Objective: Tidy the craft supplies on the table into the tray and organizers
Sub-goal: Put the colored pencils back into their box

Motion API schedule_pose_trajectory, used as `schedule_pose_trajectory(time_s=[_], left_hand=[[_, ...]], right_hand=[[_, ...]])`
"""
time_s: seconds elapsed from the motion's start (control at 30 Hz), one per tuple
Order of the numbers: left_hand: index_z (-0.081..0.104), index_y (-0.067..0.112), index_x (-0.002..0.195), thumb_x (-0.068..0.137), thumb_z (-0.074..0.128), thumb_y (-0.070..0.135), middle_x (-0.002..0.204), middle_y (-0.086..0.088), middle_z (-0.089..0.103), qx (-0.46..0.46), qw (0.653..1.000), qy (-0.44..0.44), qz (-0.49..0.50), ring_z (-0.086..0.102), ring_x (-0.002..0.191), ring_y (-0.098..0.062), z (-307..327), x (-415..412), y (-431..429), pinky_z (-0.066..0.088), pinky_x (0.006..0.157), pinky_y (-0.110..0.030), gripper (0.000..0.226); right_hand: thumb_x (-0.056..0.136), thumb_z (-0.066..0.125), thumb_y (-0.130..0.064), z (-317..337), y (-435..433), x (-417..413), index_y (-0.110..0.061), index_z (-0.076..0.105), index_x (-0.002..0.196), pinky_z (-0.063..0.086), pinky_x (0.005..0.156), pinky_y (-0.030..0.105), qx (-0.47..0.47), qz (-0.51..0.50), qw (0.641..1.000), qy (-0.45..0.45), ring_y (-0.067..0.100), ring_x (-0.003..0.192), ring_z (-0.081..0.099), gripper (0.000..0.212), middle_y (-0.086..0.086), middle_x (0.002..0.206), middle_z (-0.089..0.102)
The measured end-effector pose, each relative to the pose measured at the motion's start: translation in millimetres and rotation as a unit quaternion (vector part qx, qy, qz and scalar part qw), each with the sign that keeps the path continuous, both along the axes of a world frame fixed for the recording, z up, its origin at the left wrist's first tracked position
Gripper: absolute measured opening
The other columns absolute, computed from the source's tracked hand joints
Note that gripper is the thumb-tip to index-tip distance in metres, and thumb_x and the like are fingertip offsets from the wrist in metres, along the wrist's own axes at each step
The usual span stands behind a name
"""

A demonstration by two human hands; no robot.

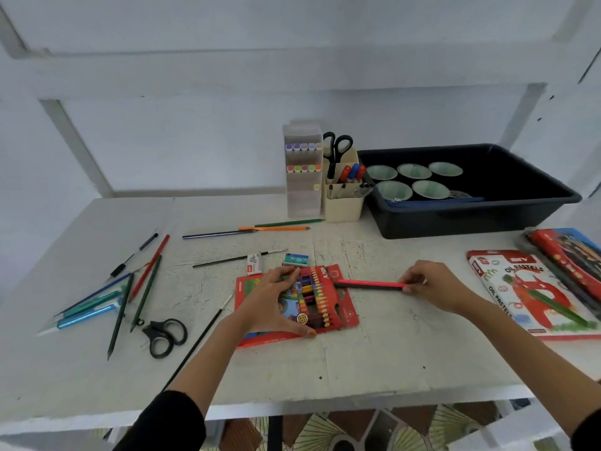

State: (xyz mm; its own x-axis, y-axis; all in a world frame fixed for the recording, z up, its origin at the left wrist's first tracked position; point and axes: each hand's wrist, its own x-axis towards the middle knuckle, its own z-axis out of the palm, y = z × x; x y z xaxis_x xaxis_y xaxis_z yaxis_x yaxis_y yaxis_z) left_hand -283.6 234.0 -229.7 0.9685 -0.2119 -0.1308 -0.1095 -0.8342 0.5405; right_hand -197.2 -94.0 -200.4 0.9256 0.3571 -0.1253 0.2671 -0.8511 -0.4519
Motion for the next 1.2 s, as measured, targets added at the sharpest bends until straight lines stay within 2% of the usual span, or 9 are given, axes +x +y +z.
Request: schedule_pose_trajectory(time_s=[0.27,0.5,0.67,0.8,0.9,0.97,1.07,1.13,1.2], left_hand=[[0.016,0.029,0.15,0.045,0.065,0.083,0.148,0.018,0.012,0.011,1.0,0.007,0.004,0.015,0.138,-0.008,0,0,0,0.028,0.114,-0.04,0.128],[0.015,0.03,0.15,0.044,0.063,0.085,0.148,0.018,0.012,0.012,1.0,0.003,0.0,0.016,0.138,-0.009,-2,2,0,0.028,0.115,-0.04,0.128],[0.016,0.03,0.15,0.043,0.063,0.085,0.147,0.02,0.014,0.005,1.0,-0.004,0.002,0.016,0.136,-0.006,-4,2,2,0.026,0.115,-0.038,0.129],[0.016,0.029,0.15,0.051,0.072,0.075,0.148,0.016,0.014,0.011,1.0,-0.008,-0.001,0.015,0.137,-0.007,-4,2,1,0.024,0.116,-0.036,0.122],[0.015,0.029,0.15,0.054,0.074,0.07,0.149,0.014,0.013,0.015,1.0,-0.009,-0.001,0.014,0.137,-0.008,-3,3,0,0.024,0.116,-0.036,0.12],[0.014,0.029,0.15,0.055,0.074,0.07,0.15,0.014,0.012,0.02,1.0,-0.005,-0.003,0.014,0.138,-0.009,-3,3,0,0.024,0.116,-0.036,0.12],[0.012,0.029,0.15,0.054,0.071,0.073,0.149,0.017,0.01,0.025,1.0,0.008,-0.008,0.012,0.138,-0.011,-3,4,2,0.025,0.116,-0.039,0.122],[0.009,0.029,0.15,0.055,0.071,0.073,0.149,0.017,0.006,0.037,0.999,0.021,-0.017,0.009,0.139,-0.012,-2,6,2,0.023,0.116,-0.041,0.122],[0.007,0.029,0.151,0.057,0.072,0.071,0.15,0.017,0.004,0.041,0.999,0.027,-0.021,0.006,0.14,-0.013,-2,6,2,0.021,0.117,-0.041,0.122]], right_hand=[[0.079,0.073,-0.011,13,-4,-7,-0.023,0.075,0.09,0.047,0.074,0.027,0.039,0.007,0.996,-0.084,0.013,0.081,0.053,0.016,-0.006,0.081,0.06],[0.078,0.073,-0.018,8,24,-25,-0.021,0.074,0.094,0.045,0.072,0.018,0.05,0.065,0.995,-0.056,0.011,0.081,0.052,0.016,-0.008,0.084,0.056],[0.083,0.068,-0.027,-9,63,-35,-0.022,0.072,0.103,0.042,0.075,0.021,0.032,0.1,0.993,-0.061,0.01,0.088,0.047,0.021,-0.005,0.09,0.057],[0.077,0.075,-0.021,-11,82,-39,-0.024,0.066,0.082,0.039,0.067,0.01,0.108,0.071,0.99,-0.054,0.007,0.081,0.052,0.01,-0.012,0.081,0.057],[0.075,0.077,-0.02,-13,91,-40,-0.031,0.058,0.069,0.044,0.066,0.012,0.132,0.065,0.988,-0.038,0.007,0.078,0.054,0.023,-0.011,0.081,0.056],[0.076,0.077,-0.018,-15,97,-40,-0.029,0.061,0.07,0.048,0.071,0.019,0.14,0.066,0.987,-0.045,0.007,0.08,0.055,0.02,-0.01,0.081,0.057],[0.079,0.073,-0.015,-13,104,-40,-0.017,0.073,0.083,0.044,0.069,0.009,0.141,0.075,0.986,-0.043,0.003,0.078,0.052,0.005,-0.013,0.079,0.057],[0.08,0.072,-0.016,-14,106,-38,-0.015,0.074,0.087,0.041,0.068,0.004,0.132,0.087,0.987,-0.037,0.003,0.076,0.051,0.007,-0.013,0.079,0.058],[0.08,0.072,-0.019,-17,109,-38,-0.019,0.072,0.083,0.043,0.07,0.008,0.128,0.077,0.988,-0.042,0.005,0.079,0.05,0.003,-0.012,0.079,0.058]])
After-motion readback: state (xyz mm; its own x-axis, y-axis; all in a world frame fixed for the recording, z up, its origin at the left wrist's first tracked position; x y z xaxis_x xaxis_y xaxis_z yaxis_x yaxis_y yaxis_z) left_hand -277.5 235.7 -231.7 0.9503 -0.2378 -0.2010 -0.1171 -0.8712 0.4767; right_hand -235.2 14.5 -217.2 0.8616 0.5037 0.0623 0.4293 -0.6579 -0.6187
